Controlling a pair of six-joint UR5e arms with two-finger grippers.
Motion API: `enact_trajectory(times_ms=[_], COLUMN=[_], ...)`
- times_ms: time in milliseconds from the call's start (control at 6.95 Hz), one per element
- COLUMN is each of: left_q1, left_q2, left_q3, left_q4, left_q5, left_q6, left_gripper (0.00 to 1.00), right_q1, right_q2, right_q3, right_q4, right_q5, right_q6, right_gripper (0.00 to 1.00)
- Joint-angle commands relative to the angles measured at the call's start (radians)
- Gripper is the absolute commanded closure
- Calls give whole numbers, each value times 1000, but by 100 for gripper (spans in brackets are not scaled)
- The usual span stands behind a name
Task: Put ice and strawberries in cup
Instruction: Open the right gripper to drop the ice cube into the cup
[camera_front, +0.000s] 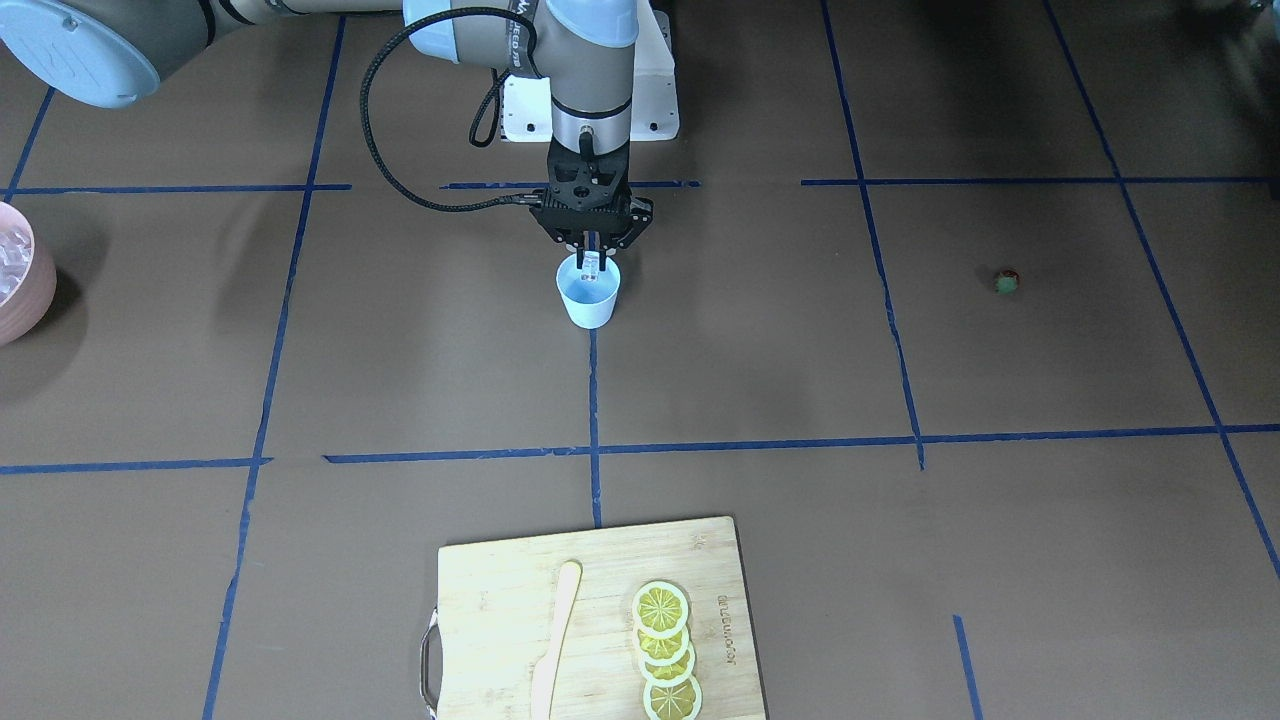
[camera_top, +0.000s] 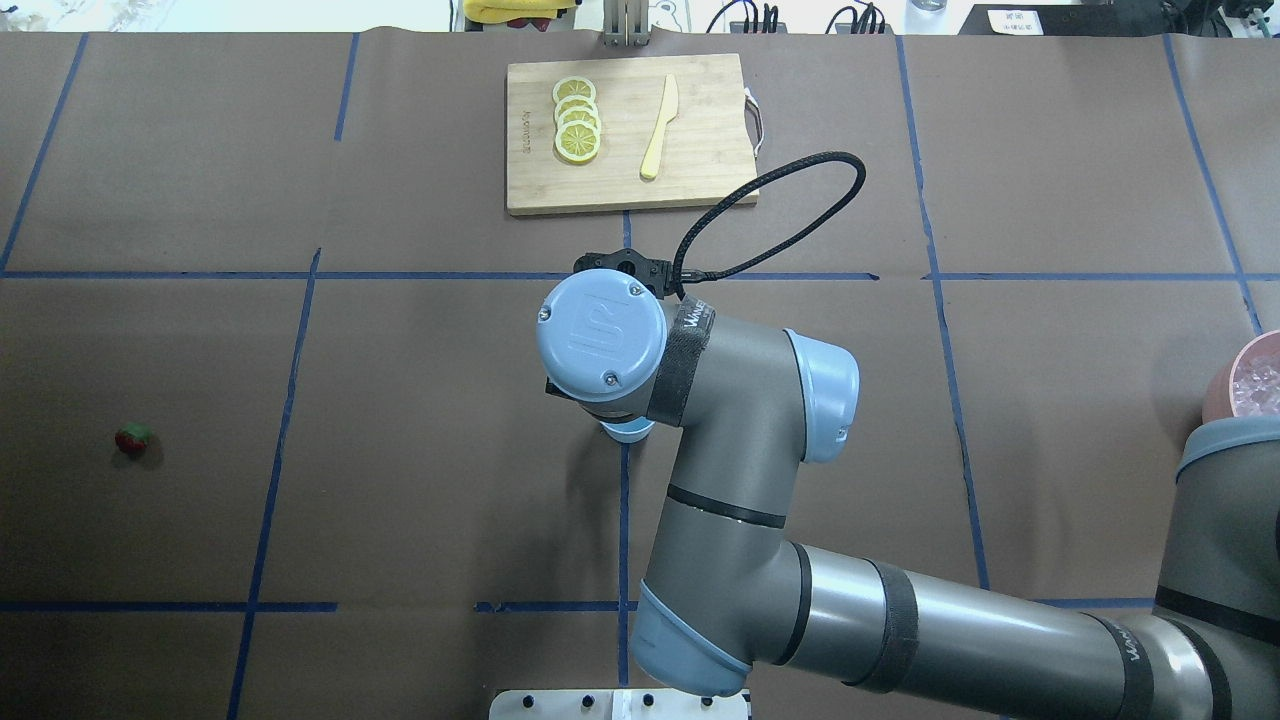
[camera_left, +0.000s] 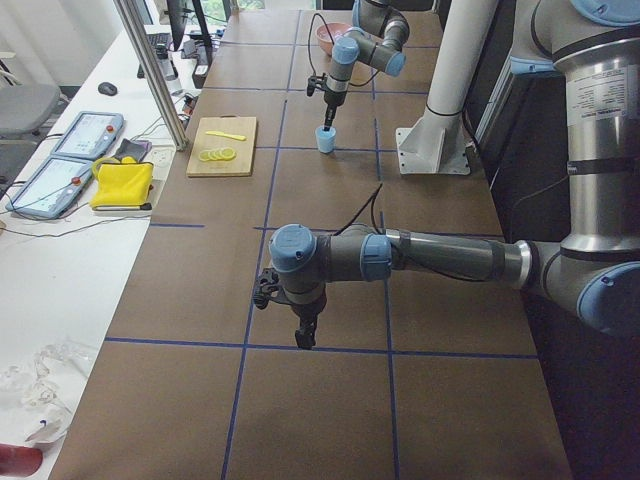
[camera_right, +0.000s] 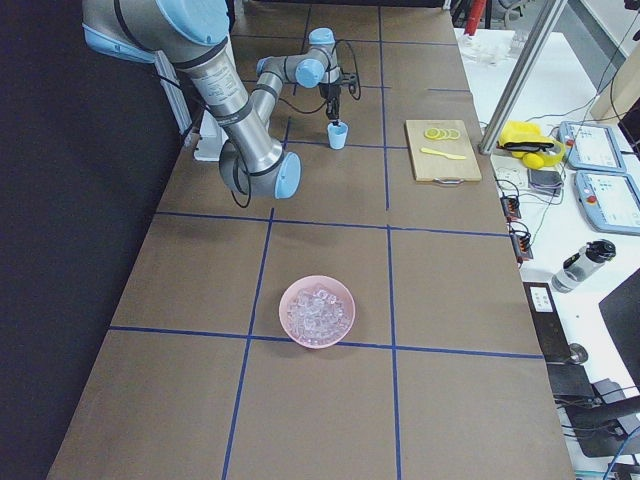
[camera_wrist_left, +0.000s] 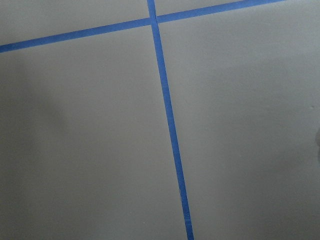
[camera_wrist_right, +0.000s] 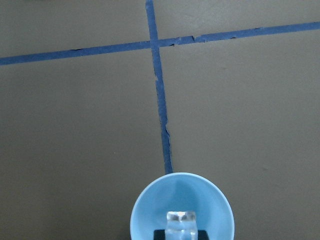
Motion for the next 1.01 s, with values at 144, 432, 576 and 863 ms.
enact_trajectory(times_ms=[144,432,576,863], left_q1=[0,0,0,0], left_q2=[0,0,0,0], left_q3=[-2,-2,0,1], left_q4=[0,0,1,1], left_q5=[0,0,0,0], left_q6=[0,0,0,-2], left_gripper=[0,0,0,0], right_q1=[-13,-11,22,147], right_q2=[-9,-12,-37,-209], right_q3=[9,40,72,222], right_q4=[0,-3,-11,-11], right_q5=[-3,6,43,167], right_q6=[8,-6,-27,-245], right_gripper=[1,1,1,1])
